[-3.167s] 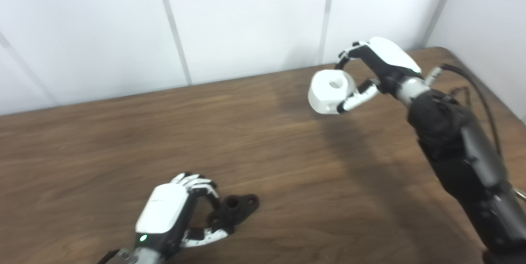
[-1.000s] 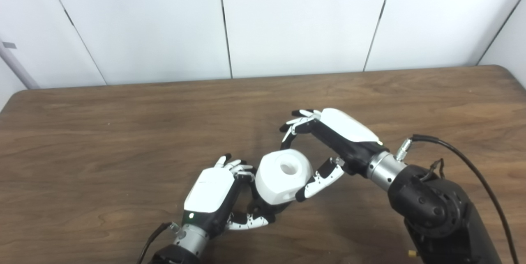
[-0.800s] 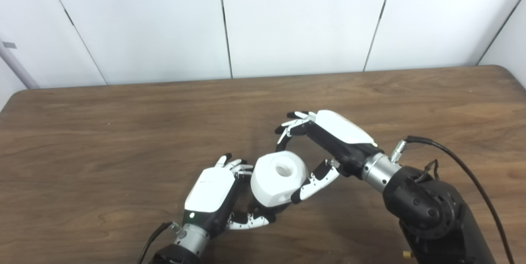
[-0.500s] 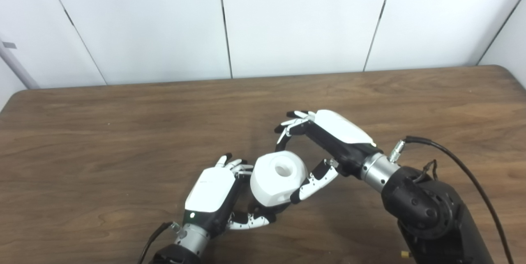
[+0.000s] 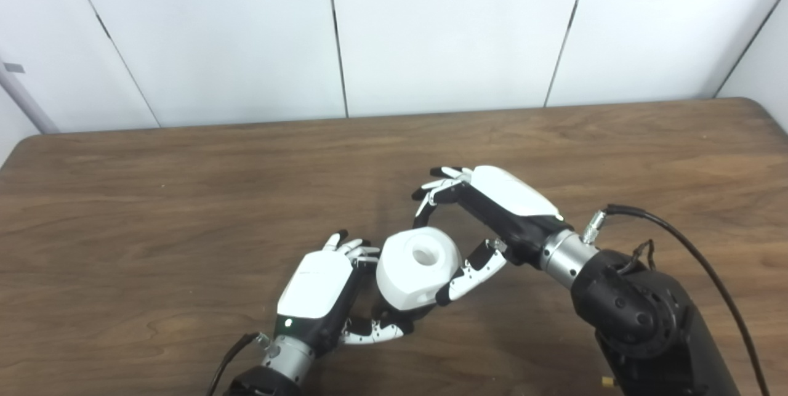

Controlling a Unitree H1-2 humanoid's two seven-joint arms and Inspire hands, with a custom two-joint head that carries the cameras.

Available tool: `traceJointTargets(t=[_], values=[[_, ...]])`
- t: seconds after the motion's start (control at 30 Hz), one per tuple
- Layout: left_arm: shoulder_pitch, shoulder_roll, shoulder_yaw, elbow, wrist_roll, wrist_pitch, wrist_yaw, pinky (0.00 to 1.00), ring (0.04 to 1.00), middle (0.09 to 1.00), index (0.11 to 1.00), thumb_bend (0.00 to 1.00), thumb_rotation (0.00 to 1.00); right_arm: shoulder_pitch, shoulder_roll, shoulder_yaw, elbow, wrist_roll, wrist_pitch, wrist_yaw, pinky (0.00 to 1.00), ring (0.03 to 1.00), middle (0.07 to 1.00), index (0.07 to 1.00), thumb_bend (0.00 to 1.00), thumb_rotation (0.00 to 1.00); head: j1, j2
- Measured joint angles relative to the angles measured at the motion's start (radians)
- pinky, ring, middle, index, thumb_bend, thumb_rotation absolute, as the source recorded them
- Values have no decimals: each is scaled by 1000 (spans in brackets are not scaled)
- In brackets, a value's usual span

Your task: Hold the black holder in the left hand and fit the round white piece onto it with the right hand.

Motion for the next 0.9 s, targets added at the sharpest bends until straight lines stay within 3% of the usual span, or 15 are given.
traceJointTargets(t=[0.9], values=[[0,0,0,-1,0,5,-2,993,877,777,487,520,47,34,1,24,21,3,-13,-37,1000,959,814,481,526,141,0,5]])
